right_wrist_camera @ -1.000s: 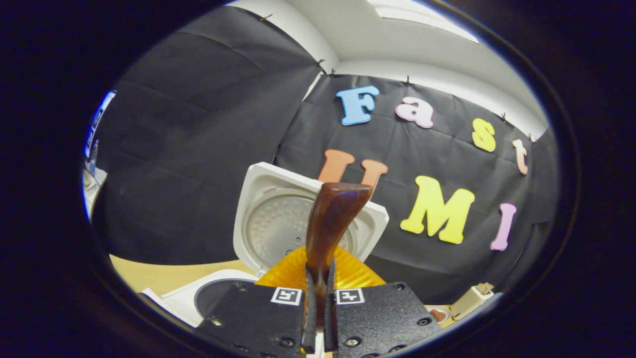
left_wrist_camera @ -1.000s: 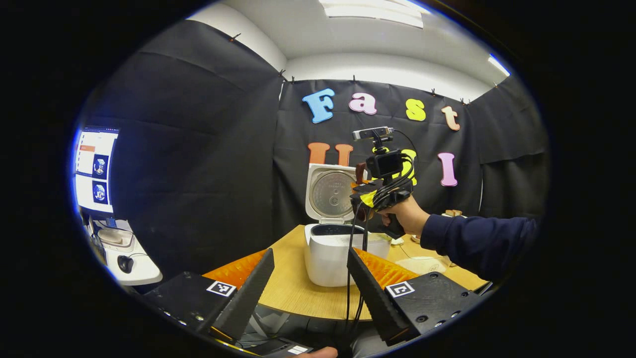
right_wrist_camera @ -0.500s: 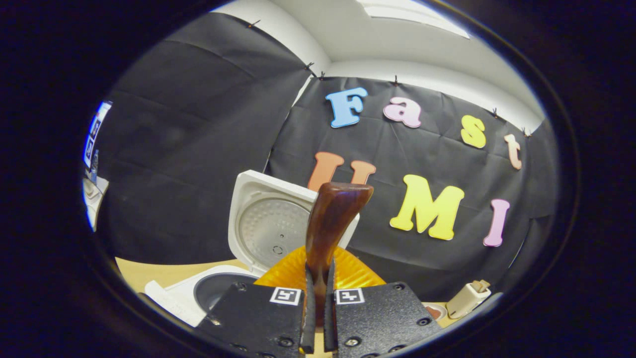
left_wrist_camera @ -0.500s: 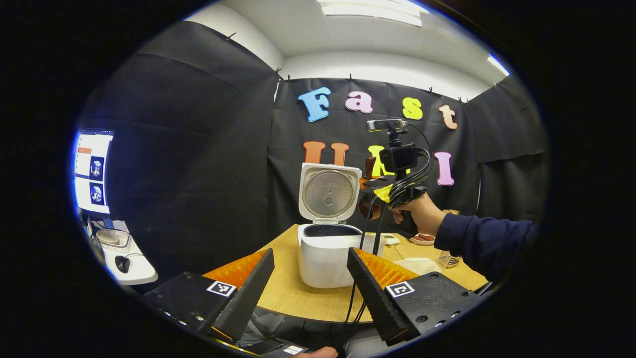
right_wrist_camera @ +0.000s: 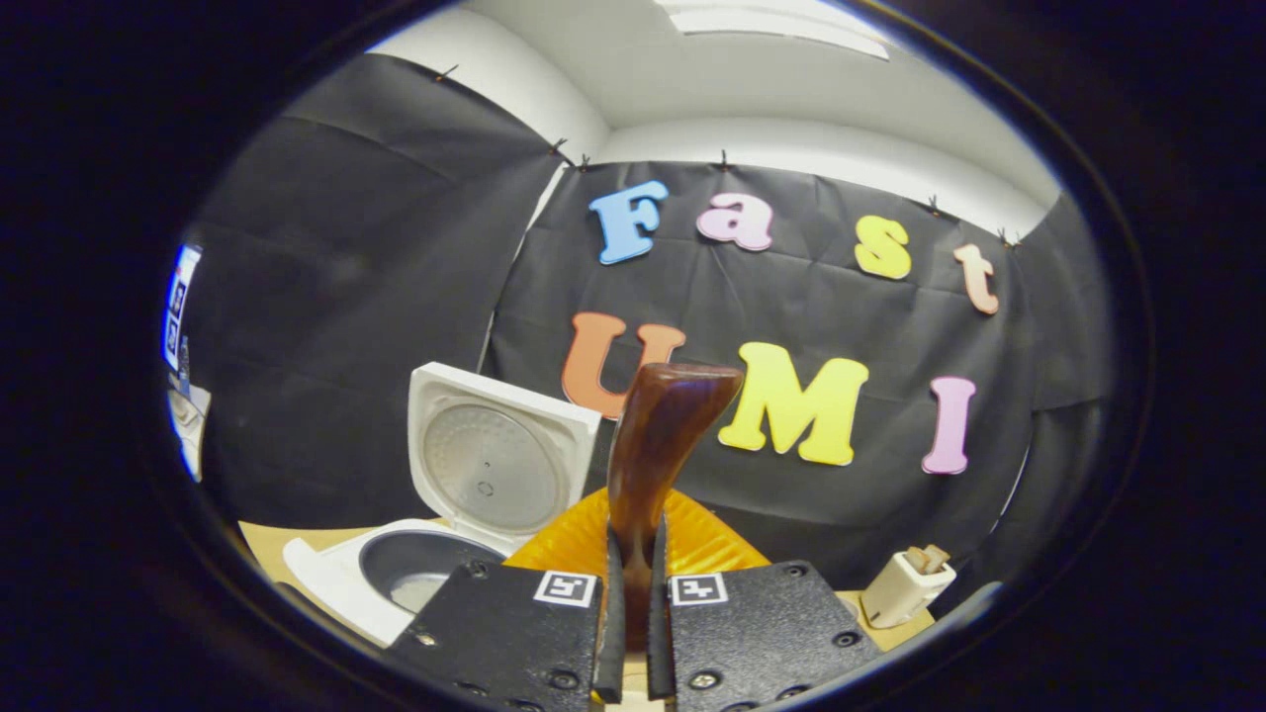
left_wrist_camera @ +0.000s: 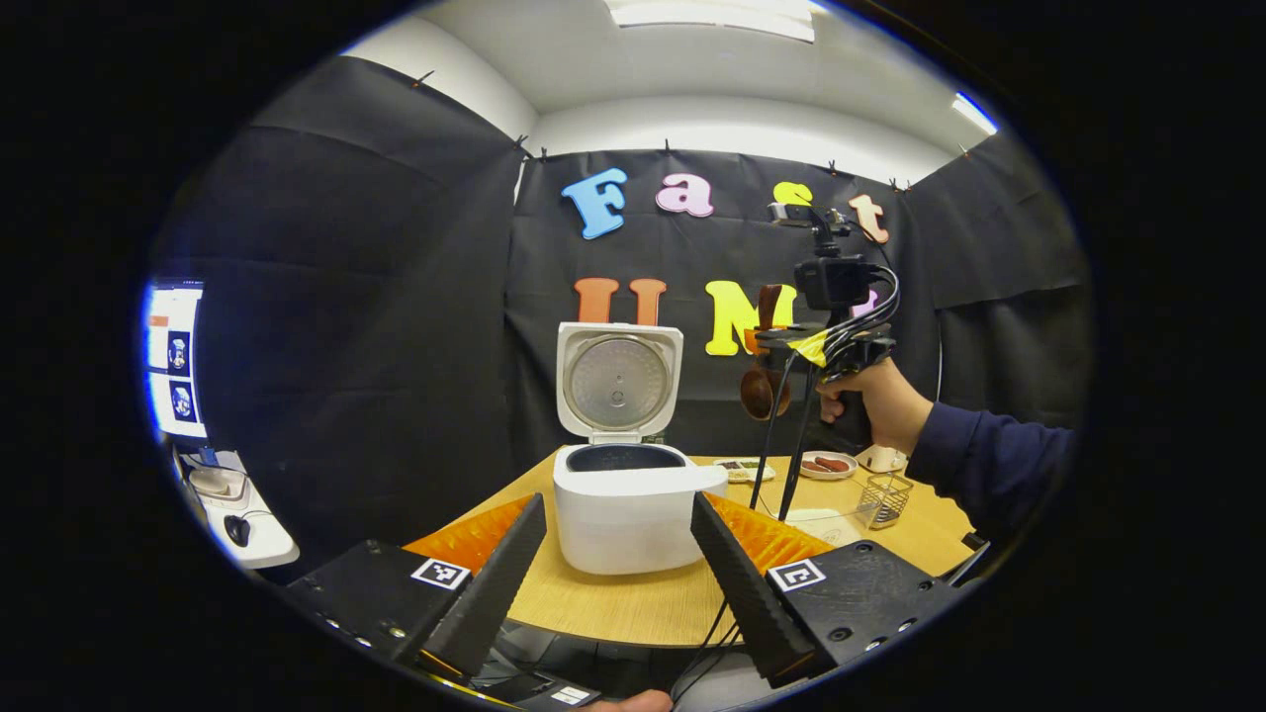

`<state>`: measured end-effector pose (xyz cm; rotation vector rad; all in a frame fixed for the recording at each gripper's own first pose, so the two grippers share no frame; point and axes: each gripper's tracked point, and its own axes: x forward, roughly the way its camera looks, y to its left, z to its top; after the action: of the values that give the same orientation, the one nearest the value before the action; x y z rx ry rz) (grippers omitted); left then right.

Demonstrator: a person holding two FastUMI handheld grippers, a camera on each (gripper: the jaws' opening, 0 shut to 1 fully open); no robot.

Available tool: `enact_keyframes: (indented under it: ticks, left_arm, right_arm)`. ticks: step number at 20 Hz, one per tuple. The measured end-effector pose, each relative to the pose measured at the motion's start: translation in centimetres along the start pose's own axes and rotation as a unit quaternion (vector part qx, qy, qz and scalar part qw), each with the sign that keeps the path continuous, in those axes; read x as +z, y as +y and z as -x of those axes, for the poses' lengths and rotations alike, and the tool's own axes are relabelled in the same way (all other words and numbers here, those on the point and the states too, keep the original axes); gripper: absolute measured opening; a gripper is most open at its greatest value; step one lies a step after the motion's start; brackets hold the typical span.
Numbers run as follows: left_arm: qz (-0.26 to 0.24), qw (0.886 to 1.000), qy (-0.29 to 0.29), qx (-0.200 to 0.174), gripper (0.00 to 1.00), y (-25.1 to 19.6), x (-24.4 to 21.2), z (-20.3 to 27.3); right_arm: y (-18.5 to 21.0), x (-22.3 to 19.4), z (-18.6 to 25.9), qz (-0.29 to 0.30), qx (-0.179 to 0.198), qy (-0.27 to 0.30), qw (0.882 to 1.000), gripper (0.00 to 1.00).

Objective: Close the left gripper, press the button to open the rice cooker; take a wooden spoon from the chopstick holder with the right hand, scoop a spoonful of rice and pour it into the rice cooker, then put the wooden spoon back into the chopstick holder.

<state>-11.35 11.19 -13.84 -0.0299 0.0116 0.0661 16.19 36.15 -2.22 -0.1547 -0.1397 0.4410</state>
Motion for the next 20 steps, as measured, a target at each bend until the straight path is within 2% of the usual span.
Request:
enact_keyframes:
  ticks: [3, 7, 10, 12, 17, 20]
  left_arm:
    - [-0.003, 1.0, -0.002, -0.007, 0.94, -1.5, 0.3, -0.1]
    - [-0.009, 1.0, 0.0, -0.013, 0.94, -3.2, 0.2, -0.5]
    - [-0.007, 1.0, -0.003, -0.017, 0.94, -4.4, 0.5, -1.2]
    - [-0.018, 1.0, -0.014, -0.019, 0.94, -5.2, 0.9, -1.7]
    - [-0.015, 0.999, -0.002, -0.031, 0.94, -7.0, 0.0, -3.3]
    - [-0.006, 1.0, -0.012, -0.026, 0.94, -7.3, 0.9, -4.1]
  right_arm:
    - [-4.8, -0.6, 1.2, -0.006, -0.035, 0.005, 0.999, 0.14]
    - [-9.2, -2.2, 2.9, -0.032, -0.061, 0.012, 0.998, 0.14]
    - [-13.1, -3.4, 5.7, -0.036, -0.092, 0.032, 0.995, 0.14]
    - [-15.4, -3.1, 7.8, -0.044, -0.107, 0.024, 0.993, 0.14]
    - [-18.8, -4.6, 12.3, -0.073, -0.112, 0.034, 0.99, 0.14]
    - [-20.8, -6.1, 13.2, -0.092, -0.113, 0.03, 0.989, 0.14]
